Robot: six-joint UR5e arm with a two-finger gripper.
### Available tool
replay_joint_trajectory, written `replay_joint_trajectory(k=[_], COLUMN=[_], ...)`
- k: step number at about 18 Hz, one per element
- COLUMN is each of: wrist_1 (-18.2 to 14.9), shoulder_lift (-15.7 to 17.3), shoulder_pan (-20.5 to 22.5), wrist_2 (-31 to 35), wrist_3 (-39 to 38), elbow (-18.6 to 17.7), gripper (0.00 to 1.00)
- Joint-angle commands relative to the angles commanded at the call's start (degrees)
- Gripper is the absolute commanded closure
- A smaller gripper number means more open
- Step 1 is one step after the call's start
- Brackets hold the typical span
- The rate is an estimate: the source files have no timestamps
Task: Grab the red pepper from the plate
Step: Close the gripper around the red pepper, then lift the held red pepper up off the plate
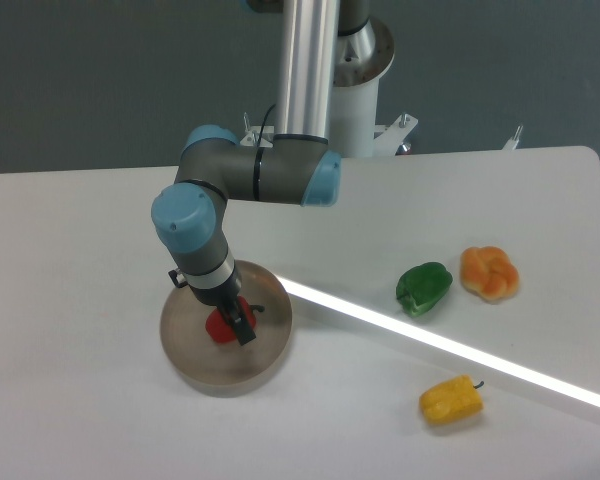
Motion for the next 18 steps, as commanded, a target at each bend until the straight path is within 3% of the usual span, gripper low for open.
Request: replay_joint_trajectory(k=[2,8,18], wrist_1=[0.0,0.0,-1.0], shoulder_lift=[0.0,0.0,1.1], shoulder_pan=[0.0,0.0,0.4], wrist_2=[0.0,-0.1,-0.1], wrist_3=[0.0,0.1,3.2], elbow=[0.0,0.0,1.1], gripper=[0.01,0.32,0.37])
